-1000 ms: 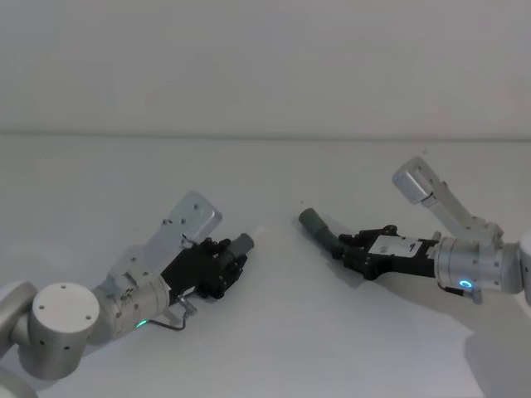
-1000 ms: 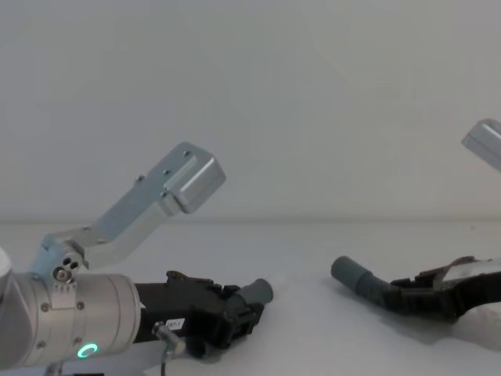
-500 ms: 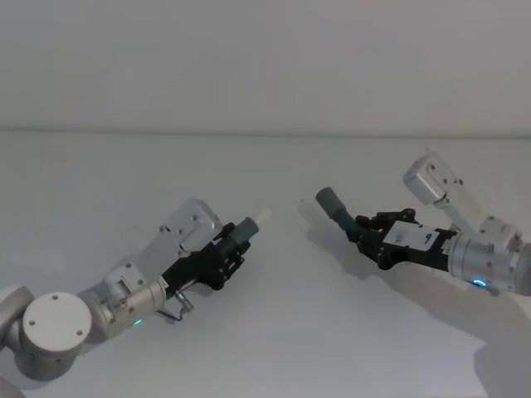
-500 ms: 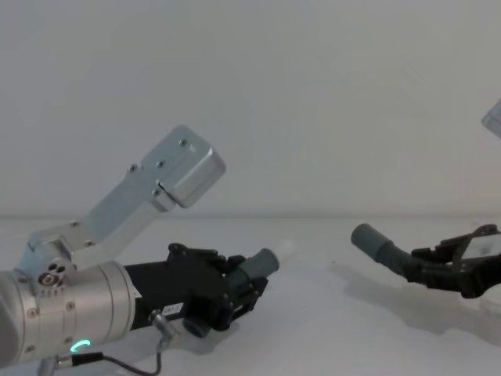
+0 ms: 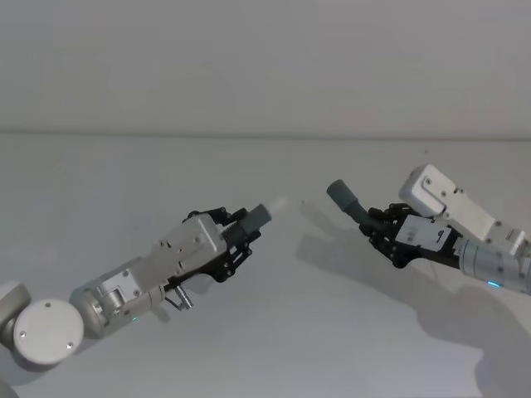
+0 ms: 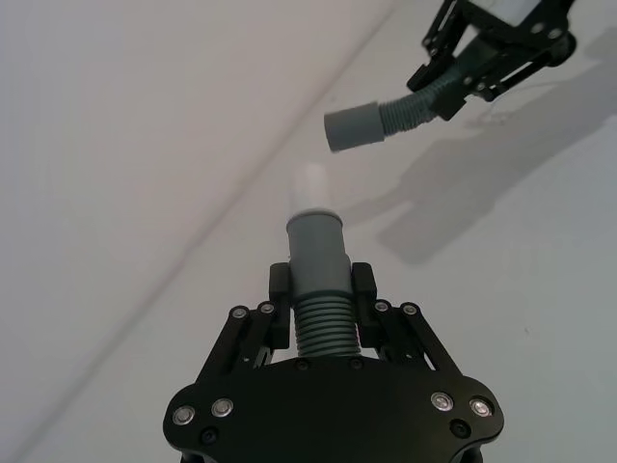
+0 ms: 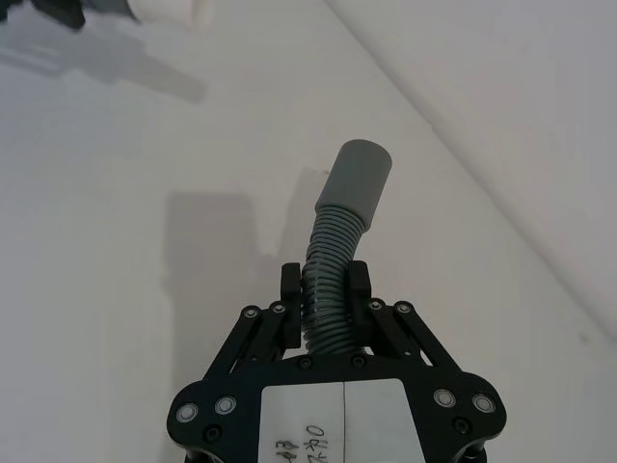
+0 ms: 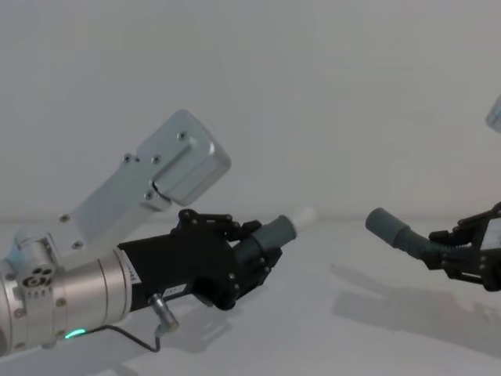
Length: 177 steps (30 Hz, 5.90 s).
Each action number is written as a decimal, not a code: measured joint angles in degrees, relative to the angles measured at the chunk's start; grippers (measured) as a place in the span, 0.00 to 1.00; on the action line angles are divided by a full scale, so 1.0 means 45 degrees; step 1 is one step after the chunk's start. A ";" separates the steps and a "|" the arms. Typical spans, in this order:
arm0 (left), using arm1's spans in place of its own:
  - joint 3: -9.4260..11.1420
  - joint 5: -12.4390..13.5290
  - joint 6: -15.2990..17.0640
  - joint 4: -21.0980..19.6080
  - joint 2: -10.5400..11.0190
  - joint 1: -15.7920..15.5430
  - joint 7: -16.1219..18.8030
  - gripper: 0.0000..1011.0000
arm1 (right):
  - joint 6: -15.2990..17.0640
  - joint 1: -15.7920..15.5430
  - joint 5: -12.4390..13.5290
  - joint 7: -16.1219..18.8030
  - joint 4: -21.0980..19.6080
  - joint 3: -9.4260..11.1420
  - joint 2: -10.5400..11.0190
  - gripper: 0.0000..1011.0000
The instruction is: Use both hands to pick up one end of the pipe from the table, align the ends, and insert them.
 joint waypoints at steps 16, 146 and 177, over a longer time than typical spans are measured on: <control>0.0412 0.2578 -0.3403 0.0660 0.0491 -0.0580 0.0661 0.36 | -0.0095 -0.0010 -0.2602 -0.0778 -0.1134 -0.0679 0.0929 0.27; 0.1286 1.1095 -0.8527 0.2339 0.1415 -0.2269 0.5202 0.36 | -0.2646 0.0813 -0.8989 0.2270 -0.6566 -0.2166 0.4074 0.27; 0.1286 1.1095 -0.8526 0.2339 0.1415 -0.2270 0.5202 0.36 | -0.2627 0.0442 -0.9305 0.2267 -0.6648 -0.1975 0.3870 0.27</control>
